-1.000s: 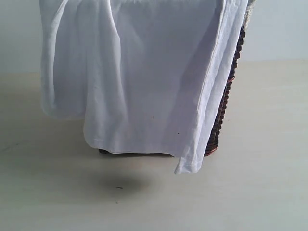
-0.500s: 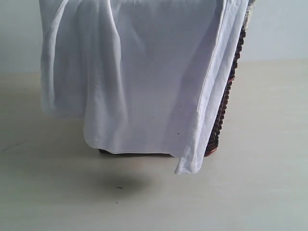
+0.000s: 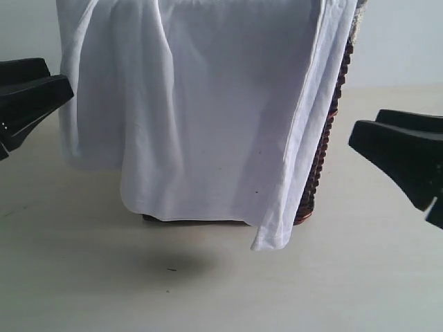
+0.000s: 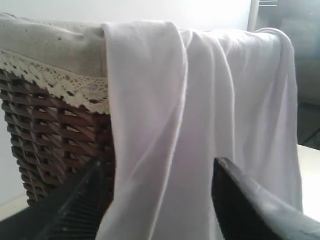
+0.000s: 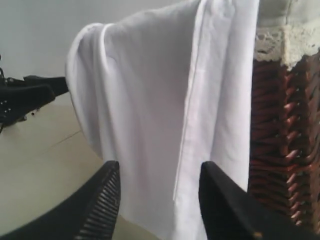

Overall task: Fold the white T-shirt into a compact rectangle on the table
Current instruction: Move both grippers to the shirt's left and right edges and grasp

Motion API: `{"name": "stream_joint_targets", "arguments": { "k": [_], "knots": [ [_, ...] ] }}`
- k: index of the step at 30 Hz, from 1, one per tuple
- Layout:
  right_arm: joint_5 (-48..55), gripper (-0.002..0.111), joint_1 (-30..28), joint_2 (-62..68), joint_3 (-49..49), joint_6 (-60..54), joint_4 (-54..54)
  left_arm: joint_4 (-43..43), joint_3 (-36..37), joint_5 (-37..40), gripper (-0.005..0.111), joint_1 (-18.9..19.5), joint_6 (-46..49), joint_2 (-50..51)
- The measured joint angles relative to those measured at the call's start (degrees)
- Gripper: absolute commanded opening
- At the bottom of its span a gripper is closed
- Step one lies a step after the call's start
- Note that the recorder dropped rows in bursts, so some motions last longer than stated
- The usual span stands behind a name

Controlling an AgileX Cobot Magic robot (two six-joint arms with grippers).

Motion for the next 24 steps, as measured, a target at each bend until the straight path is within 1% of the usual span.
{"name": "stream_joint_targets", "arguments": {
  "k": [2, 4, 7, 8, 9, 11, 13, 17, 21, 24],
  "knots": [
    [-0.6, 0.049, 0.0, 4.6, -1.4, -1.7, 0.0, -1.6, -0.7, -0.1, 0.060, -0.6, 2.6, 1.4],
    [-1.7, 0.049, 0.0, 8.9, -2.7, -3.1, 0.0, -2.5, -1.8, -0.1, 0.060, -2.1, 4.9, 3.0],
    [-2.7, 0.049, 0.0, 13.7, -4.9, -4.8, 0.0, -3.2, -3.9, 0.4, 0.060, -5.6, 7.1, 4.9],
    [-2.8, 0.049, 0.0, 14.7, -5.5, -5.2, 0.0, -3.3, -4.6, 1.3, 0.060, -6.6, 7.5, 5.3],
    [-3.1, 0.051, 0.0, 15.8, -6.2, -5.5, 0.0, -3.5, -5.3, 2.5, 0.060, -8.0, 8.1, 5.5],
    [-4.4, 0.056, 0.0, 17.8, -7.5, -5.8, -0.2, -4.0, -6.3, 5.9, 0.060, -9.5, 9.1, 5.8],
    [-6.4, 0.059, 0.0, 18.9, -8.1, -6.0, -0.6, -4.3, -6.7, 8.4, 0.060, -10.1, 10.3, 5.8],
    [-6.4, 0.059, 0.1, 19.7, -8.7, -6.6, -1.0, -4.4, -6.8, 13.0, 0.060, -10.3, 11.5, 5.8],
    [-3.0, 0.059, 0.1, 20.4, -8.8, -7.4, -0.5, -4.5, -6.8, 14.7, 0.060, -10.3, 12.3, 5.8],
    [-5.3, 0.059, 1.0, 22.2, -8.8, -7.3, 0.0, -4.6, -6.8, 15.0, 0.060, -10.3, 12.8, 5.8]
  ]
}}
